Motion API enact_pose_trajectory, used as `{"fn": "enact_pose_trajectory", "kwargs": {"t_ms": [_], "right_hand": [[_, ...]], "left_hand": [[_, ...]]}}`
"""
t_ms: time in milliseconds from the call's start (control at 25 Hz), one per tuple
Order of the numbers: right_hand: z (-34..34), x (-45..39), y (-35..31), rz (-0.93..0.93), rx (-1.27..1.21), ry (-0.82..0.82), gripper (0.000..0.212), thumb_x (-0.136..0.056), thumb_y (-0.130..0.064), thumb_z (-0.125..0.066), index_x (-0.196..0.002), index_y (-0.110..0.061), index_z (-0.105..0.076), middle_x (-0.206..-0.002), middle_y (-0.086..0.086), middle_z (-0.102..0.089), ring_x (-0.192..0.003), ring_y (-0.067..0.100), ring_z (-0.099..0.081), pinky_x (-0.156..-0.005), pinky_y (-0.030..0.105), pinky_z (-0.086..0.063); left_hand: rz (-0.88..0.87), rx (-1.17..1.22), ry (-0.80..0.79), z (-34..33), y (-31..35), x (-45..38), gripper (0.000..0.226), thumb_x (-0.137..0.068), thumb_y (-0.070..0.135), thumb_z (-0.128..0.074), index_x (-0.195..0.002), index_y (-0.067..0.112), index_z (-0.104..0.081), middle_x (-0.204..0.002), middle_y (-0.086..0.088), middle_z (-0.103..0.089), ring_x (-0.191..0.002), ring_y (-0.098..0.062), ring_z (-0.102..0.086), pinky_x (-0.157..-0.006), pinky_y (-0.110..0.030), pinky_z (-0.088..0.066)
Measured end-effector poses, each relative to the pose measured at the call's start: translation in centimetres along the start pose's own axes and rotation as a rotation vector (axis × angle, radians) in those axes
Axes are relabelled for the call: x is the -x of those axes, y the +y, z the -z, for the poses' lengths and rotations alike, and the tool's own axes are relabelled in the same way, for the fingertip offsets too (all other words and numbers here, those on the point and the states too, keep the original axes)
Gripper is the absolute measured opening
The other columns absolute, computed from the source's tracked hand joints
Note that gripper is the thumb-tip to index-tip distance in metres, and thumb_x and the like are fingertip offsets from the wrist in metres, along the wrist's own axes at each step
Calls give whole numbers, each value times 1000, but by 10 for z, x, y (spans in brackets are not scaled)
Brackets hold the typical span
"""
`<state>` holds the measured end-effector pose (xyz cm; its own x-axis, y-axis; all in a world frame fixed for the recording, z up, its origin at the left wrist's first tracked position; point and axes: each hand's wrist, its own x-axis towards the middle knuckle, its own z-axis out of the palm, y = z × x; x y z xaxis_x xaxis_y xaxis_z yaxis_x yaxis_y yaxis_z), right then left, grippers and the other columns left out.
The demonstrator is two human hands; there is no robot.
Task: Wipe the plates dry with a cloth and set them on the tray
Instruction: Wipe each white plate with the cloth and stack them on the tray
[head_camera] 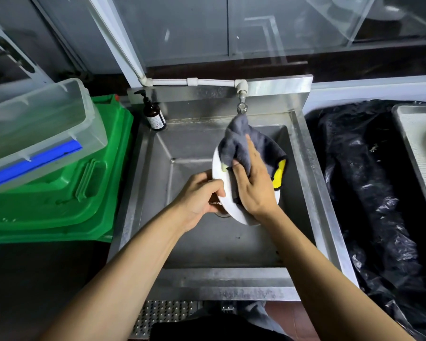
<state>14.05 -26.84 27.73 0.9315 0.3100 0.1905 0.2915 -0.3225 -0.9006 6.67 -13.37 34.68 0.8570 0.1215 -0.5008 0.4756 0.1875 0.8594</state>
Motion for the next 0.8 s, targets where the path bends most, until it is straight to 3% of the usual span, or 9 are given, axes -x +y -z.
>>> {"fn": "enact_pose_trajectory", "kwargs": {"t_ms": [120, 240, 320, 400, 560, 640, 720, 800], "right_hand": [[7, 0, 1, -209, -30, 82, 56, -108, -35, -43, -161, -25, -25, -169, -6, -20, -156, 10, -15, -128, 41, -16], [-9, 15, -14, -153, -189, -38, 56, -106, -39, -44, -158, -26, -32, -165, -6, -33, -153, 9, -26, -126, 40, -23], [-15, 23, -18, -168, -339, -114, 48, -102, -41, -47, -143, -17, -52, -140, -4, -59, -134, 15, -49, -115, 41, -35], [-14, 32, -20, -171, -394, -163, 40, -100, -44, -48, -126, -17, -62, -111, -10, -65, -106, 15, -55, -100, 37, -43], [-3, 43, -16, -151, -341, -174, 19, -99, -45, -49, -101, -41, -67, -93, -20, -68, -87, 1, -59, -82, 24, -47], [3, 48, -15, -116, -241, -168, 16, -99, -42, -49, -100, -45, -65, -93, -27, -66, -88, -2, -60, -81, 20, -45], [14, 56, -8, 22, -82, -121, 21, -99, -33, -49, -110, -44, -62, -108, -37, -64, -104, -8, -60, -89, 11, -43], [25, 63, 11, 135, 4, -58, 27, -102, -25, -47, -122, -34, -62, -122, -33, -62, -118, -4, -57, -100, 18, -43]], "left_hand": [[8, -29, -18, 2, -2, 1, 17, -64, 3, -57, -70, 14, -69, -90, -19, -65, -80, -35, -64, -76, -60, -58], [3, -75, 8, 1, 1, 0, 26, -62, 4, -56, -86, 2, -65, -82, -18, -60, -75, -33, -62, -78, -61, -57], [3, -78, 41, 5, 6, -3, 35, -61, 4, -55, -95, -3, -63, -81, -18, -58, -75, -33, -62, -81, -63, -56], [0, -61, 61, 11, 12, -8, 35, -68, -2, -54, -101, -6, -62, -87, -21, -58, -81, -35, -62, -84, -66, -55], [-3, 13, 67, 12, 12, -10, 32, -80, -16, -43, -101, -3, -62, -93, -26, -58, -85, -38, -61, -85, -68, -53], [17, 49, 79, 12, 8, -11, 32, -81, -15, -40, -103, -5, -61, -93, -27, -58, -86, -38, -61, -84, -67, -54], [36, 90, 102, 15, 7, -13, 30, -82, -13, -38, -100, -5, -61, -94, -25, -59, -84, -37, -62, -79, -62, -57], [51, 127, 111, 21, 7, -14, 31, -82, -11, -39, -97, -2, -64, -94, -22, -65, -80, -36, -66, -75, -59, -59]]}}
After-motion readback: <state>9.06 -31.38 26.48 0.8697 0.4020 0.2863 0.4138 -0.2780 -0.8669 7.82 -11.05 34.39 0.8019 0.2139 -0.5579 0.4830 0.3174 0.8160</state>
